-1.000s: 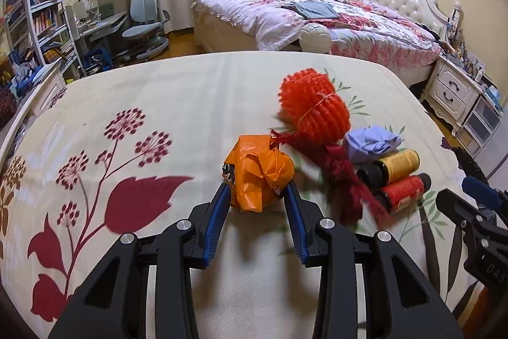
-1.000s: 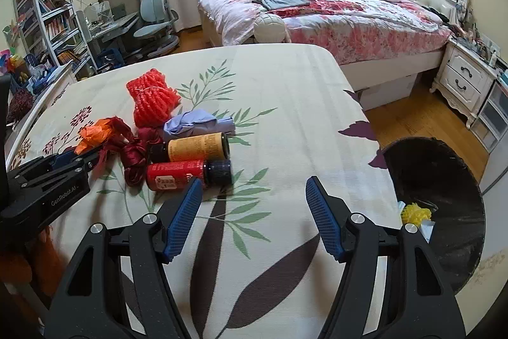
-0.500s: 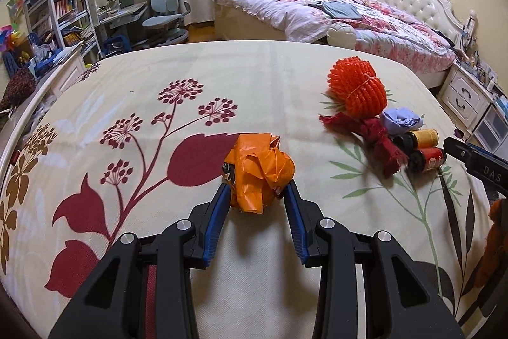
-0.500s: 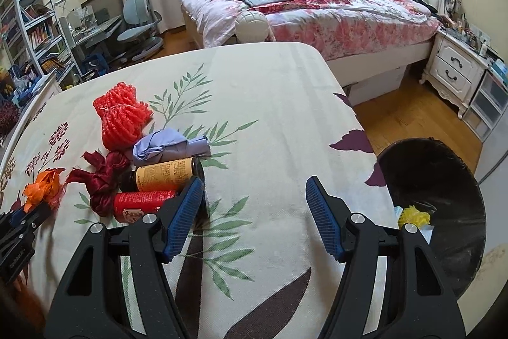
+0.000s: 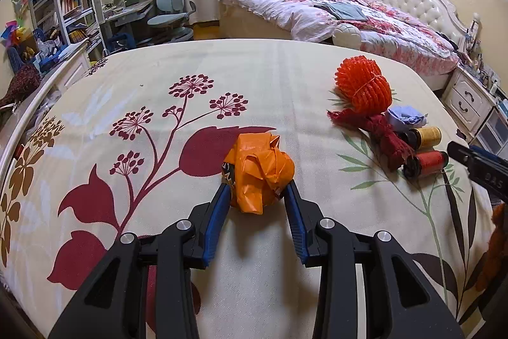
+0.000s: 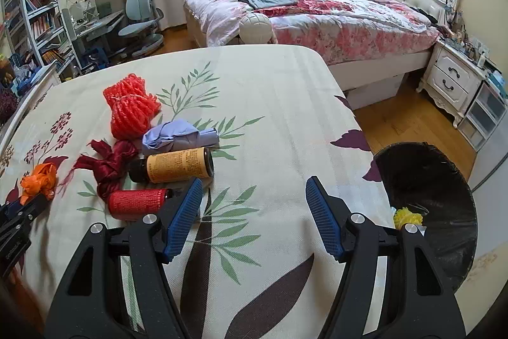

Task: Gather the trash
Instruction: 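Grasp the red spray can with the right gripper while left holds orange bag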

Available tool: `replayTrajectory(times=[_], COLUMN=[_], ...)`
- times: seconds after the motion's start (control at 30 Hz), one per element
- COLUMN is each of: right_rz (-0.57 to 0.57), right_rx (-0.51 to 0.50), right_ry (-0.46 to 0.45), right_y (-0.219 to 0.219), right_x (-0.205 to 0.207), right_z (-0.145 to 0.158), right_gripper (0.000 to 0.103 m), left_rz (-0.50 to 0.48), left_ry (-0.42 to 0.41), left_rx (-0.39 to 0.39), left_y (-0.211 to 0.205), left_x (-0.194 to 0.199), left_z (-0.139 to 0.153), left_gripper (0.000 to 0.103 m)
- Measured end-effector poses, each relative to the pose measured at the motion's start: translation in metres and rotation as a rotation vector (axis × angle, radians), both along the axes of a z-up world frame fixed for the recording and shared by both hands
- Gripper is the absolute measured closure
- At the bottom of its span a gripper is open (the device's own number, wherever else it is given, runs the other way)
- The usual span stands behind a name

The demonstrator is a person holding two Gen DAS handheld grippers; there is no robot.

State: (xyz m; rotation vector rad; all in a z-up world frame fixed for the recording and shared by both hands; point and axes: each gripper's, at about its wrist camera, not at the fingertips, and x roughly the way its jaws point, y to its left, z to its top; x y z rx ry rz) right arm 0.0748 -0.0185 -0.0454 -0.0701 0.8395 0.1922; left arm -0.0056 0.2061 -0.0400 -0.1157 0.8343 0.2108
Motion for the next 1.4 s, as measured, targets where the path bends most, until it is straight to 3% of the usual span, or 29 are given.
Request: replayTrajectory(times=[0.3,0.8,0.87,1.03,1.23,1.4], right_rz=[0.093,0.226,0.246,0.285,0.312,0.302], right_rx=[-0.012,0.017,0.019,0.018,0.013,0.011], right_ry=[0.056,0.029,0.023,0.029,0.065,0.059], right_y=[0.012,0.039,0.048,0.067,0.072,0.064], right_x=[-0.032,-0.05,-0.047,-0.037,-0.037,-0.048], right_z=[-0.009,0.009,0.009,0.006,-0.003,-0.004], right_gripper=[0.037,0.04,0.046,0.05,0.075,0.077], left_rz=[0.007,0.032,0.032,0.032,0.032,0.027], left_ry=[0.002,0.001,0.001,0.001,0.0,-0.003], left_rx=[0.007,0.018,0.021,0.02,0.021,0.024], left_y=[0.002,0.011,0.012,0.012,0.012,0.011], left_x=[-0.005,-0.012,-0.012,-0.013,-0.013,-0.013], left_z=[0.0,0.0,0.0,0.0,0.0,0.001], left_gripper=[0.065,0.065,0.065,0.065,0.065,0.065])
